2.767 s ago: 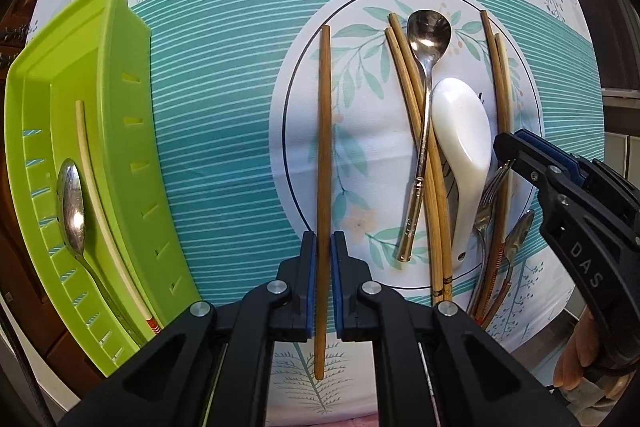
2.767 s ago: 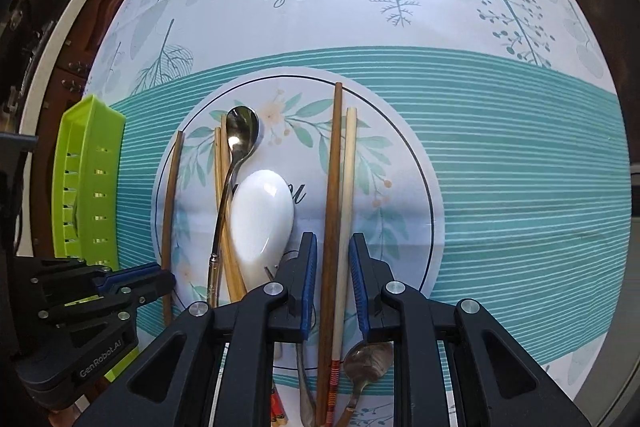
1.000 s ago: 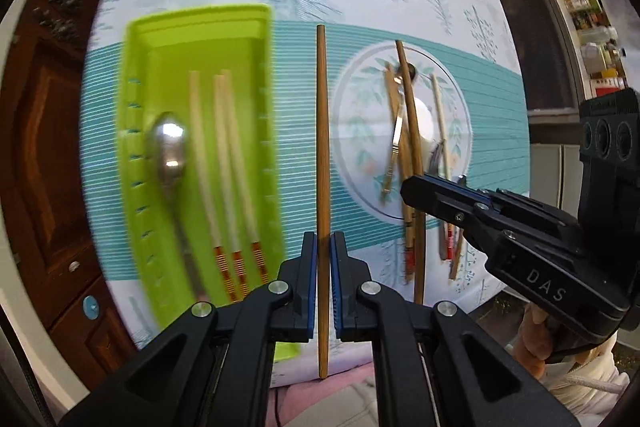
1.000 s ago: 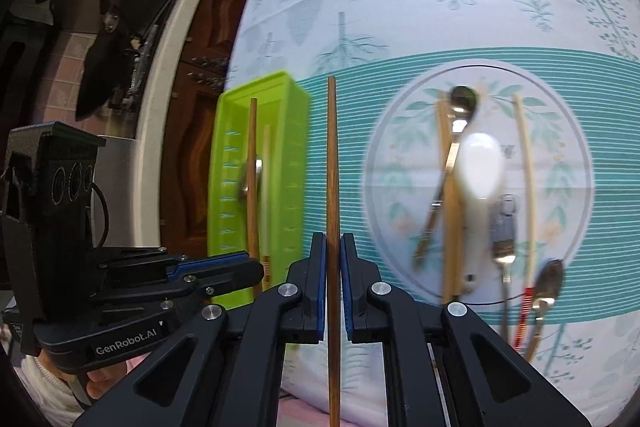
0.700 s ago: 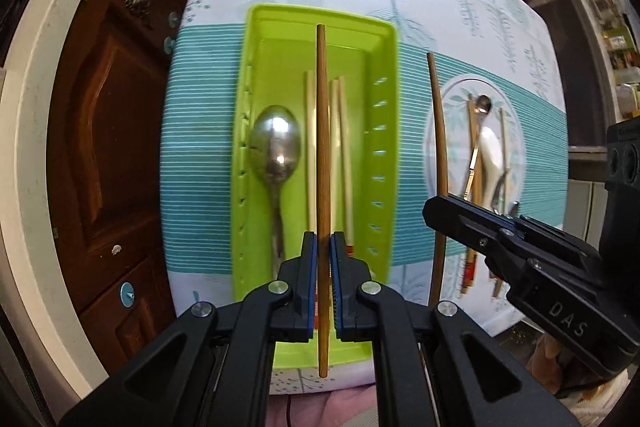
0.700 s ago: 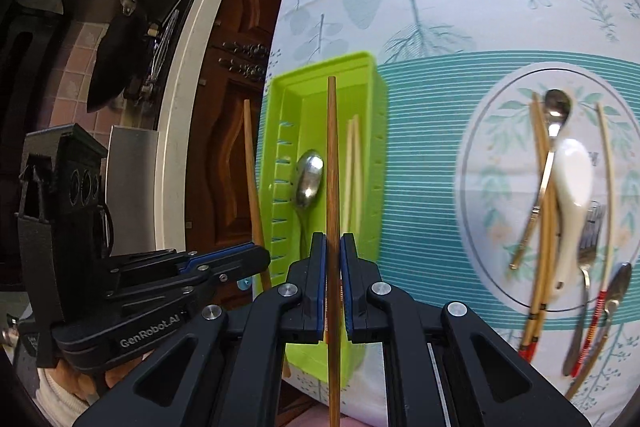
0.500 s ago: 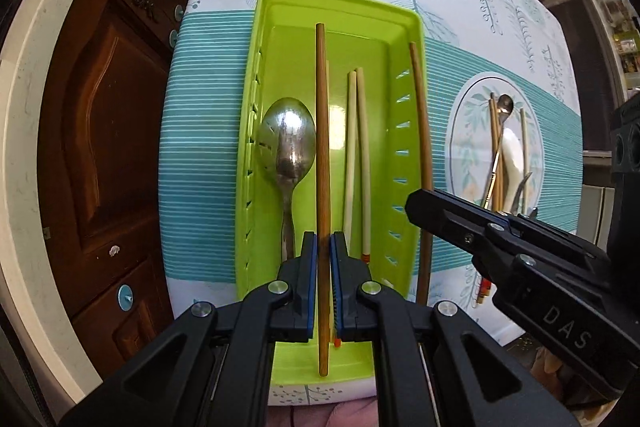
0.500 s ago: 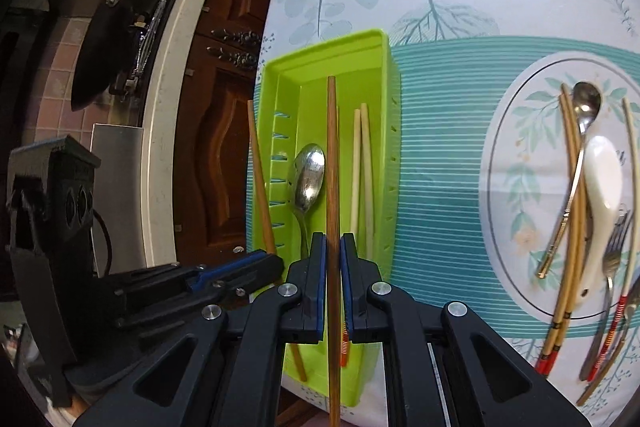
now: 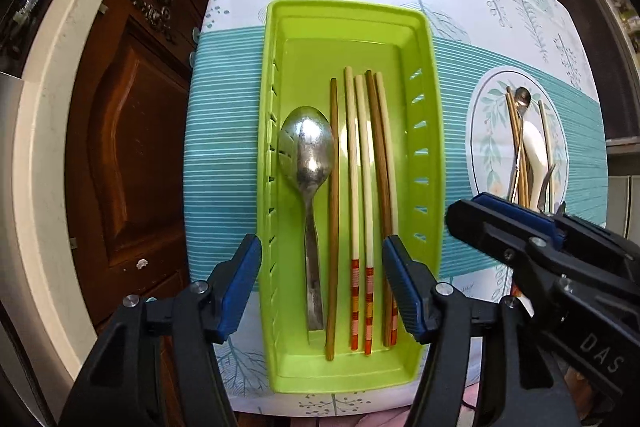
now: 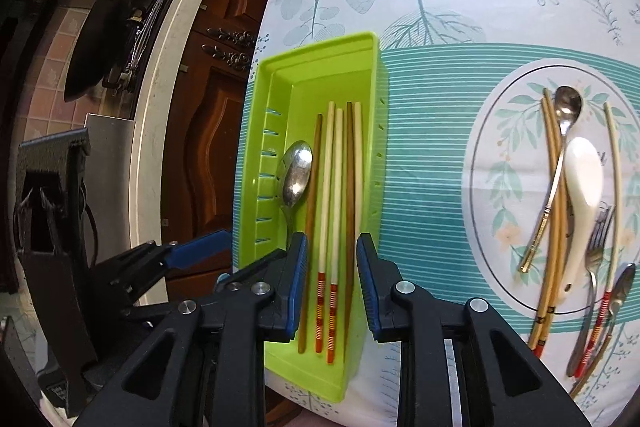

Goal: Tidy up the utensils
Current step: 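Carry both chopsticks into the green tray and open both tools, then grasp a red-tipped chopstick on the plate with the right tool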

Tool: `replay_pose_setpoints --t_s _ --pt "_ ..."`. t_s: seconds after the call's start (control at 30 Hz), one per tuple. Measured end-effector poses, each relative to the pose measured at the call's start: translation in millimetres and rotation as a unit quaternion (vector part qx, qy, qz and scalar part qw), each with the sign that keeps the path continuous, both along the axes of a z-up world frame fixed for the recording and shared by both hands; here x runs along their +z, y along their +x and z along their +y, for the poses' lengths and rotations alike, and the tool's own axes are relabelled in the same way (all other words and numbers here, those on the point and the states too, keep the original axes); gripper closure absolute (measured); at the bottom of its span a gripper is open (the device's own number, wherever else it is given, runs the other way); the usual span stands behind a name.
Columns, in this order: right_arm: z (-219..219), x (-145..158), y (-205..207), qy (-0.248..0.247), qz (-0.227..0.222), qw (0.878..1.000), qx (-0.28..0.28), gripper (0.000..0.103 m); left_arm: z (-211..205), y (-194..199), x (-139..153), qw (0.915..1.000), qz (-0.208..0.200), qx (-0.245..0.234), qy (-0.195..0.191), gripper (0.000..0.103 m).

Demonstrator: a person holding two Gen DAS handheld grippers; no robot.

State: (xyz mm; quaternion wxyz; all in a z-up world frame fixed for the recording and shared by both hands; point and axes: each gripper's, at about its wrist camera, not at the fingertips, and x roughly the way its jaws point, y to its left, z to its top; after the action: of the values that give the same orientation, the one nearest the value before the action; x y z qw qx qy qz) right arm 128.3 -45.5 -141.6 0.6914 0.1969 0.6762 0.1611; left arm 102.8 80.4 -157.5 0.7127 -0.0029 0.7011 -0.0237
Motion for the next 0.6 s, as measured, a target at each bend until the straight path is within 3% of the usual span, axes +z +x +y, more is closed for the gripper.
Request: replay_pose_setpoints --t_s 0.2,0.3,0.4,0.6 --pt "-16.9 16.7 -23.0 -0.017 -0.018 1.0 0.008 0.078 -9.9 -16.7 19.8 0.9991 -0.035 -0.016 0.02 0.041" --pt "-25.2 24.3 -35.9 -0.023 -0.026 0.999 0.013 0.078 -16.2 -26.7 30.1 0.9979 -0.056 -0.022 0.024 0.036" --pt "-35.8 33.3 -49.3 -0.035 -0.038 0.999 0.015 0.078 -22.6 -35.1 40.7 0.9965 -0.077 -0.026 0.015 0.029" --pt "-64.7 51.6 -74.4 -0.053 -0.059 0.997 -0.002 0.078 -42.9 -47.1 54.0 0.9941 -0.101 -0.04 0.001 0.028"
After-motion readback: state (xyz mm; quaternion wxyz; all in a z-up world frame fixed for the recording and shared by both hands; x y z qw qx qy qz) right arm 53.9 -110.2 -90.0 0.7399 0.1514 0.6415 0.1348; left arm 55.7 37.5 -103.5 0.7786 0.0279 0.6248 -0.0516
